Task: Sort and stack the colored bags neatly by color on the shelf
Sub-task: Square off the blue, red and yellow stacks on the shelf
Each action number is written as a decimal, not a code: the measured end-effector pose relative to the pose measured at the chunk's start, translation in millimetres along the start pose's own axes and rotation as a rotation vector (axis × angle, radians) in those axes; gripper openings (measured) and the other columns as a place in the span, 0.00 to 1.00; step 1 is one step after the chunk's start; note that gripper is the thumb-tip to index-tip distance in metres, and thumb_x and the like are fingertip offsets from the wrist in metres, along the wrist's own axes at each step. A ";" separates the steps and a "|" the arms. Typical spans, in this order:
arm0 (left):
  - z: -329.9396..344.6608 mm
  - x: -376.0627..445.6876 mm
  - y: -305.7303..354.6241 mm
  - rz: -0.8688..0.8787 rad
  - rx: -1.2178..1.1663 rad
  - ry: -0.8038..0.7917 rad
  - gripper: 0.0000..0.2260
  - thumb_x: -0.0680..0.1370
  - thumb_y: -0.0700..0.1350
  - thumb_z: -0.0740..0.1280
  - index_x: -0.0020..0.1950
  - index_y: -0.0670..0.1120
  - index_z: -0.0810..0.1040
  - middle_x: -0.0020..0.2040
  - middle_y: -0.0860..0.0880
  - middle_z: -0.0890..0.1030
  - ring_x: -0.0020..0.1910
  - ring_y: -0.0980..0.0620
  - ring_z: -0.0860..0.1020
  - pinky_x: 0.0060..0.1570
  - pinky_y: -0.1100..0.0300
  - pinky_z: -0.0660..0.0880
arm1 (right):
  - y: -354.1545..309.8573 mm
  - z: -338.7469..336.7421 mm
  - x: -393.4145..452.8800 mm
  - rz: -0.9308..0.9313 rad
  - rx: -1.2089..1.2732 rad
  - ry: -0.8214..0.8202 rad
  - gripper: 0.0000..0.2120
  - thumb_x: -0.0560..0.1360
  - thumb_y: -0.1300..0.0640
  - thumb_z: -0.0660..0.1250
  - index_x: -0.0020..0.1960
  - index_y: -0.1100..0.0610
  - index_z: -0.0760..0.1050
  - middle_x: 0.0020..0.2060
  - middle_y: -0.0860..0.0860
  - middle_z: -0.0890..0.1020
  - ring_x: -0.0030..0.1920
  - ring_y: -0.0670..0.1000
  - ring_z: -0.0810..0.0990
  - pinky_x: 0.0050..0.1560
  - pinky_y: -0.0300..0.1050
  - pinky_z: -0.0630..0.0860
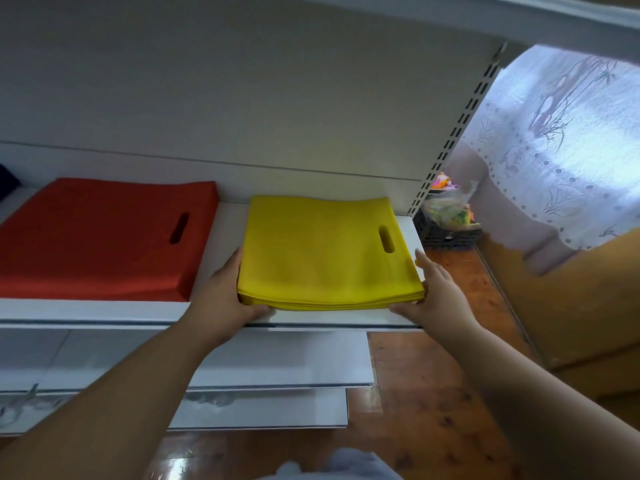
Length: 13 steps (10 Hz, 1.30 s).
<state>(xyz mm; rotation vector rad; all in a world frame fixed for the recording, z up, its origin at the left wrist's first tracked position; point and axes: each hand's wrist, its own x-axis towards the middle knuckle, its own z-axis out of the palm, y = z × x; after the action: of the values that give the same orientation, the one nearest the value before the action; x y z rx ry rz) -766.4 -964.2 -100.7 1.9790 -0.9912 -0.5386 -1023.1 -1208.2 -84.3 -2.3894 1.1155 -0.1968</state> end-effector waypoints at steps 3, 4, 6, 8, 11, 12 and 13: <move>-2.1 8.5 -3.6 0.033 0.044 0.046 0.34 0.67 0.47 0.79 0.68 0.59 0.67 0.49 0.58 0.81 0.45 0.61 0.78 0.39 0.64 0.71 | -1.0 5.4 1.5 0.035 -0.009 -0.007 0.54 0.64 0.42 0.79 0.80 0.51 0.52 0.73 0.49 0.67 0.68 0.53 0.71 0.65 0.49 0.70; -2.9 7.4 -7.3 0.038 0.057 0.063 0.30 0.68 0.47 0.79 0.65 0.58 0.69 0.47 0.56 0.81 0.44 0.57 0.79 0.38 0.62 0.72 | -2.1 6.8 -1.1 0.102 0.243 -0.050 0.53 0.63 0.36 0.76 0.79 0.49 0.55 0.68 0.45 0.71 0.63 0.51 0.76 0.64 0.52 0.74; -0.3 16.9 -0.6 -0.196 -0.402 0.010 0.33 0.76 0.57 0.69 0.78 0.54 0.60 0.75 0.53 0.67 0.70 0.56 0.67 0.65 0.56 0.66 | 23.8 14.1 32.4 0.454 1.015 -0.067 0.47 0.51 0.18 0.69 0.62 0.45 0.77 0.63 0.50 0.79 0.66 0.58 0.75 0.70 0.65 0.66; 2.4 66.3 2.6 -0.337 -0.632 0.089 0.35 0.75 0.66 0.59 0.79 0.54 0.59 0.79 0.54 0.59 0.77 0.51 0.58 0.72 0.50 0.56 | -14.6 -4.1 54.1 0.381 1.028 -0.210 0.29 0.70 0.40 0.73 0.64 0.55 0.77 0.58 0.60 0.82 0.60 0.63 0.80 0.63 0.68 0.72; 4.0 82.5 2.0 -0.346 -0.671 0.051 0.30 0.80 0.58 0.62 0.79 0.51 0.59 0.78 0.52 0.61 0.76 0.49 0.61 0.73 0.52 0.59 | -12.6 -8.2 86.4 0.295 1.130 -0.271 0.27 0.74 0.38 0.66 0.66 0.54 0.75 0.59 0.58 0.81 0.59 0.60 0.81 0.61 0.63 0.76; -1.8 78.0 10.7 -0.329 -0.700 0.064 0.37 0.71 0.67 0.68 0.76 0.53 0.67 0.74 0.53 0.69 0.71 0.49 0.69 0.72 0.46 0.63 | 1.0 -6.5 90.6 0.290 1.130 -0.241 0.25 0.79 0.37 0.57 0.62 0.56 0.75 0.55 0.56 0.84 0.52 0.55 0.84 0.52 0.54 0.80; 2.1 83.4 3.6 -0.323 -0.661 0.121 0.36 0.73 0.68 0.64 0.77 0.54 0.64 0.74 0.57 0.65 0.74 0.54 0.63 0.75 0.48 0.57 | 4.6 0.0 95.9 0.291 1.159 -0.253 0.29 0.76 0.34 0.58 0.64 0.55 0.74 0.56 0.56 0.83 0.51 0.55 0.84 0.51 0.53 0.79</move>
<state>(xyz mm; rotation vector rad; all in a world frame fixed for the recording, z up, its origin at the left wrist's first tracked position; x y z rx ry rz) -719.7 -1033.5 -99.6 1.5428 -0.3416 -0.7932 -963.4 -1282.9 -93.8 -1.1785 0.8479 -0.3161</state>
